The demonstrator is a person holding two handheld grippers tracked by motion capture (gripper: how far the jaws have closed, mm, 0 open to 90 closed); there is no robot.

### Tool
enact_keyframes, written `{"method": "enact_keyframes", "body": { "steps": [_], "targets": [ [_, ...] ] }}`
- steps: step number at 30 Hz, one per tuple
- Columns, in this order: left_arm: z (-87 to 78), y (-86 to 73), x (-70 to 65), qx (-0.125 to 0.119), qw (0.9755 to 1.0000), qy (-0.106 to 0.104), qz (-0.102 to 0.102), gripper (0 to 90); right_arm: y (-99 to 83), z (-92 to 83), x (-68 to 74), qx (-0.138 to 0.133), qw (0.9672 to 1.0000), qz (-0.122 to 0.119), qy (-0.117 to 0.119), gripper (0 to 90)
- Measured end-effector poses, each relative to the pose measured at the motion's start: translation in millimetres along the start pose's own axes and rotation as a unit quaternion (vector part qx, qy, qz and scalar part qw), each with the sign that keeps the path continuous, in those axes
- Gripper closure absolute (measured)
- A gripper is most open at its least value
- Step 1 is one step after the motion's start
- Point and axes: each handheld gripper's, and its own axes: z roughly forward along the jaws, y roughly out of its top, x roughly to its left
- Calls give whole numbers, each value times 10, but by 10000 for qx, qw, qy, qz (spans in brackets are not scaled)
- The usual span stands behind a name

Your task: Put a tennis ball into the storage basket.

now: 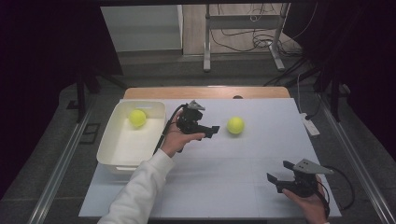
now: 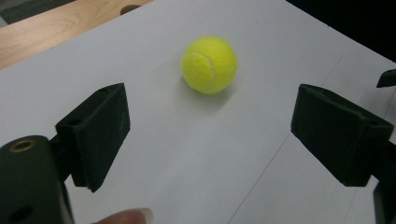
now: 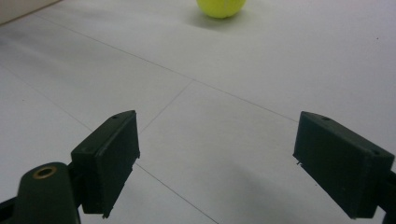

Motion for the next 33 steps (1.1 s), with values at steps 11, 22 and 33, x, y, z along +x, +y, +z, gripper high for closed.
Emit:
{"method": "enact_keyframes", "body": {
  "steps": [11, 22, 33],
  "targets": [
    [57, 63, 9, 47, 10000, 11, -42, 128, 5, 8, 18, -4, 10000, -41, 0, 146],
    [211, 111, 3, 188, 9998, 54, -12, 126, 4, 6, 22, -1, 10000, -56, 7, 146],
    [334, 175, 28, 231, 9997, 50, -94, 125, -4, -7, 9, -5, 10000, -17, -4, 145]
  ]
}}
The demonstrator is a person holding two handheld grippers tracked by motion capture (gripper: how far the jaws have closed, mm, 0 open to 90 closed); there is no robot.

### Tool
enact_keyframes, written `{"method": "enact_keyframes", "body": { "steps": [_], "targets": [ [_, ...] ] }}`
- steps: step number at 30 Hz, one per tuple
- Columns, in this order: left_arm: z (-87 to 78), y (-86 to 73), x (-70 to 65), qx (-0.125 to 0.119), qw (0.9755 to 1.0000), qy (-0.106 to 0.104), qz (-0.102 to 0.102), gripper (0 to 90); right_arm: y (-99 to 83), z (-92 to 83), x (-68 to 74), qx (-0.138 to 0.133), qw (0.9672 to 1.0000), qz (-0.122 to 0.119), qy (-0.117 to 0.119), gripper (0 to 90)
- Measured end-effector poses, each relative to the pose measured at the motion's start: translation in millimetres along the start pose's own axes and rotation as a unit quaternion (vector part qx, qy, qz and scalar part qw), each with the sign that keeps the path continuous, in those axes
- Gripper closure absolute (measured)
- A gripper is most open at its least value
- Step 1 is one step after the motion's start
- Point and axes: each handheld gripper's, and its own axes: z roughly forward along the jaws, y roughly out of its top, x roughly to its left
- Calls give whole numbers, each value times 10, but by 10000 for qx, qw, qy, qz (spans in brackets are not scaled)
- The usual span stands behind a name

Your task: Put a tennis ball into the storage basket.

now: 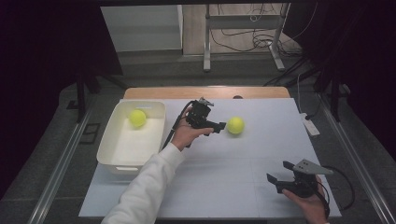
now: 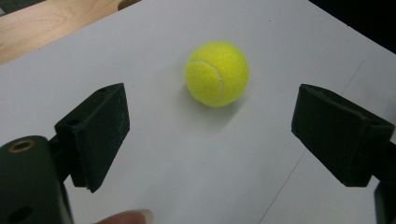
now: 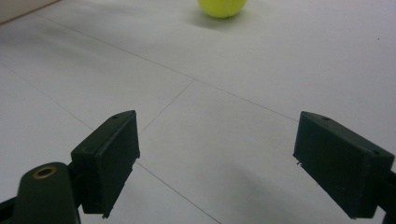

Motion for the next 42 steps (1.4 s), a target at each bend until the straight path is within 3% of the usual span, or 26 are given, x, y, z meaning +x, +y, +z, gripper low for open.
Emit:
{"method": "enact_keyframes", "body": {
  "steps": [42],
  "targets": [
    [384, 131, -26, 227, 9997, -80, -45, 124, -32, -46, -22, -13, 10000, 78, -33, 146]
  ]
}}
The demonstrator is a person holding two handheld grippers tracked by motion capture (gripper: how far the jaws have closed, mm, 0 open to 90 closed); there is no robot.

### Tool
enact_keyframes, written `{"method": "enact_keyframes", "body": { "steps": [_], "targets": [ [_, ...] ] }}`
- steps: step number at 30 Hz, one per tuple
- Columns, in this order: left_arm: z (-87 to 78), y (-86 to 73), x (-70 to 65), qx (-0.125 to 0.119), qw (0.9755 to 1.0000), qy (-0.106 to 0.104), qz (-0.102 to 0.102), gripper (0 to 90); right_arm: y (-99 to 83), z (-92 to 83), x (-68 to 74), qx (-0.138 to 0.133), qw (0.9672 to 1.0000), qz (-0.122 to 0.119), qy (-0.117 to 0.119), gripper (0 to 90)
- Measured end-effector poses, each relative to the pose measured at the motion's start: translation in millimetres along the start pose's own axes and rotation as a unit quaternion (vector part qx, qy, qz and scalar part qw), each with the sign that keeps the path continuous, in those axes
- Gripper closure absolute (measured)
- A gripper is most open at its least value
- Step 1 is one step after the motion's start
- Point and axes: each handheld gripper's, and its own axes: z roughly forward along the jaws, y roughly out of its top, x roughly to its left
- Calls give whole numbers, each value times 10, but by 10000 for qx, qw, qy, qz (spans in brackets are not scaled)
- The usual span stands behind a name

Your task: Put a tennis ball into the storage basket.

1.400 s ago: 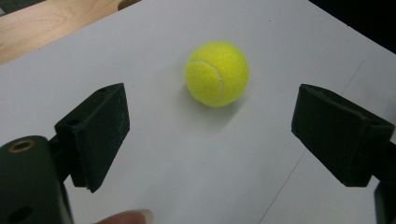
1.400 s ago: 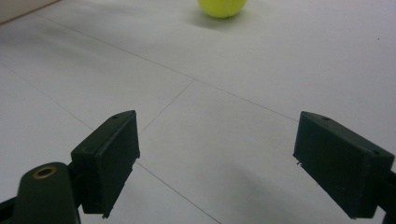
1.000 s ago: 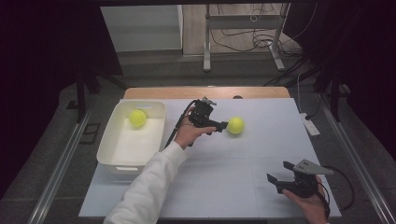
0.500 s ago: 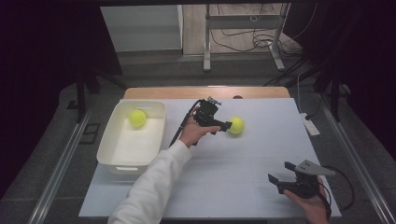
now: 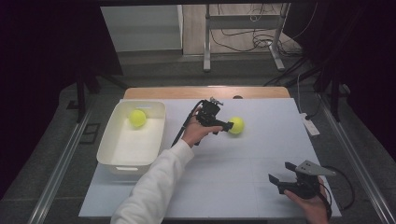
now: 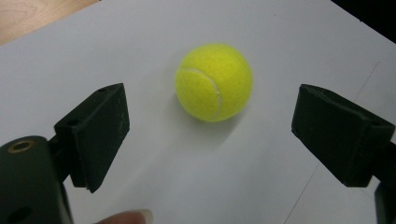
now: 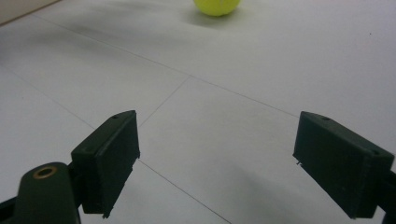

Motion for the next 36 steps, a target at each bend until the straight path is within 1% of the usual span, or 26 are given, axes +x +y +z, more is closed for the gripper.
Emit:
{"method": "enact_keyframes", "body": {
  "steps": [15, 19, 21, 26, 29, 36],
  "targets": [
    [101, 62, 10, 69, 10000, 2, -21, 124, -4, -7, 0, 13, 10000, 13, -7, 146],
    [154, 69, 7, 83, 10000, 20, -13, 123, -6, -9, -4, 9, 10000, 14, -12, 147],
    [187, 68, 4, 67, 10000, -3, -14, 124, -7, -10, -5, 3, 10000, 15, -11, 147],
    [265, 62, -7, 142, 9999, -38, -32, 123, -7, -9, -3, 12, 10000, 16, -11, 146],
    [347, 49, -14, 199, 9998, -68, -52, 122, -8, -11, -4, 10, 10000, 4, -19, 146],
    [442, 45, -4, 256, 9996, -88, -96, 120, -11, -17, -7, -16, 10000, 6, -8, 146]
  ]
}}
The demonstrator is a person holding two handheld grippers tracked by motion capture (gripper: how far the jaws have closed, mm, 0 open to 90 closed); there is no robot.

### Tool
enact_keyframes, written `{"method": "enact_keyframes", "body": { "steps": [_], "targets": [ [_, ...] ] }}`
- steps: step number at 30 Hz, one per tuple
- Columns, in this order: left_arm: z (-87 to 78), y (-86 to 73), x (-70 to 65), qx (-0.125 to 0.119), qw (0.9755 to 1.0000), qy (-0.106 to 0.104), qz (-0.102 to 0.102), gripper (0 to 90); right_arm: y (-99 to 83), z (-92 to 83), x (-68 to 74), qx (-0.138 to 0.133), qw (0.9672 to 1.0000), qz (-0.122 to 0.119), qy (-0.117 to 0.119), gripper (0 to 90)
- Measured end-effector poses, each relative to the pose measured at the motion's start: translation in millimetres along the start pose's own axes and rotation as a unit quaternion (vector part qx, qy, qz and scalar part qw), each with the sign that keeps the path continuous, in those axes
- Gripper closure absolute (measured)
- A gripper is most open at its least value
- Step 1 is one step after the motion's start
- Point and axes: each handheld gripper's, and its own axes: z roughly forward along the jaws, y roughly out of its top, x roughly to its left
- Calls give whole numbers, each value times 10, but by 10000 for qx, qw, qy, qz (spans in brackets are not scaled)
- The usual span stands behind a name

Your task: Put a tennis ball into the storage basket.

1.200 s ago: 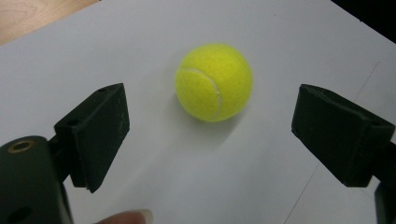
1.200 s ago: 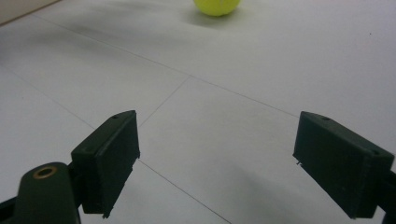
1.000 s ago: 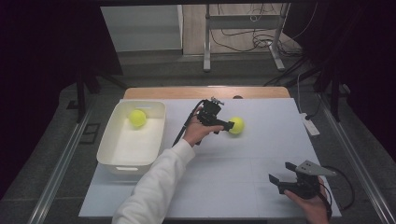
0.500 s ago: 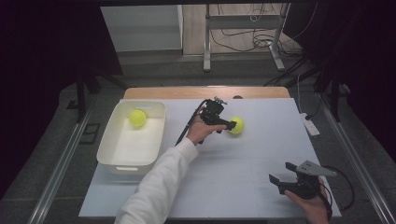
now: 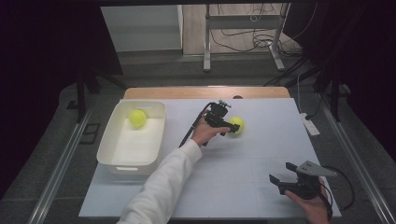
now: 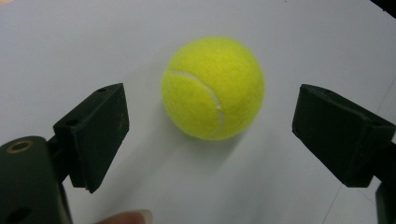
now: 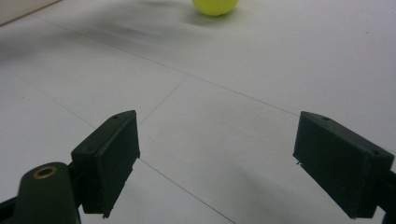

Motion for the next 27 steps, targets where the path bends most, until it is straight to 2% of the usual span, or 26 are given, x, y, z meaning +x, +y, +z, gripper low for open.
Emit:
{"method": "enact_keyframes", "body": {
  "steps": [7, 27],
  "targets": [
    [66, 14, 25, -14, 10000, 5, -69, 121, -6, -5, -5, 9, 10000, 11, -8, 146],
    [251, 48, -16, 75, 9999, 3, -121, 120, -13, -14, -12, 8, 10000, 28, 2, 147]
  ]
}}
